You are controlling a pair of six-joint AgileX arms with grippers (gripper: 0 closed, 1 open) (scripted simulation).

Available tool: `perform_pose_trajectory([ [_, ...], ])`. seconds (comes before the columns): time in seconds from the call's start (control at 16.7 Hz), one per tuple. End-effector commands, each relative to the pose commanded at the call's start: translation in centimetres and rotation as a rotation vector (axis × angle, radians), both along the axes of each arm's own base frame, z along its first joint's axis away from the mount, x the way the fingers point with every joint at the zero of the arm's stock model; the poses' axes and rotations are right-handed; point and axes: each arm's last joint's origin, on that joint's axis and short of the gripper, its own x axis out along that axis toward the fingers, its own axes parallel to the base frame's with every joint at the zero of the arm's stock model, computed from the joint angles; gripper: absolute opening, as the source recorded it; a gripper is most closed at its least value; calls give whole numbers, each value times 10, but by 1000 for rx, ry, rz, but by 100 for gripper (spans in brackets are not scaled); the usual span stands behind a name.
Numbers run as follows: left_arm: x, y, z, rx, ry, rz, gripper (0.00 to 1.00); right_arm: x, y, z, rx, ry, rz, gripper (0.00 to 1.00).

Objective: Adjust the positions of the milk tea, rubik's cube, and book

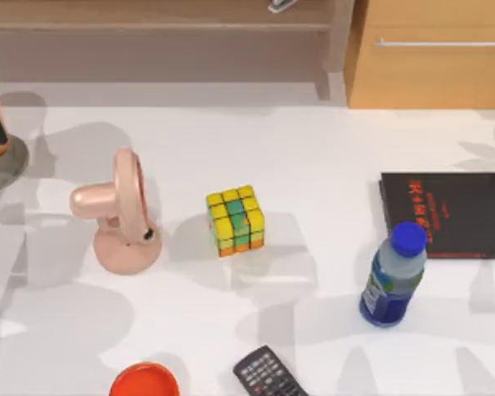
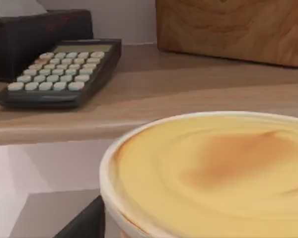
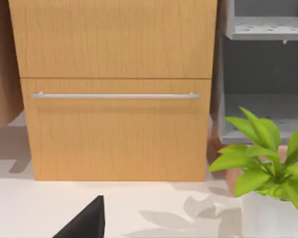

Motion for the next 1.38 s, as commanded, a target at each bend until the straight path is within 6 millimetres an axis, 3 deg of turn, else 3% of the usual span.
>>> perform_pose_trajectory([
  [0.18,12,3,52,58,-161,-30,100,0,0,0,0,0,0,100],
  [0.3,8,5,70,56,-180,-28,100,0,0,0,0,0,0,100],
  [0.42,0,6,66,27,-125,-12,100,0,0,0,0,0,0,100],
  [0.66,-28,2,28,-39,72,31,100,0,0,0,0,0,0,100],
  [0.78,-34,1,19,-50,116,44,100,0,0,0,0,0,0,100],
  [1.14,-32,-1,22,-52,111,36,100,0,0,0,0,0,0,100],
  [1.38,-2,-9,51,-101,86,2,100,0,0,0,0,0,0,100],
])
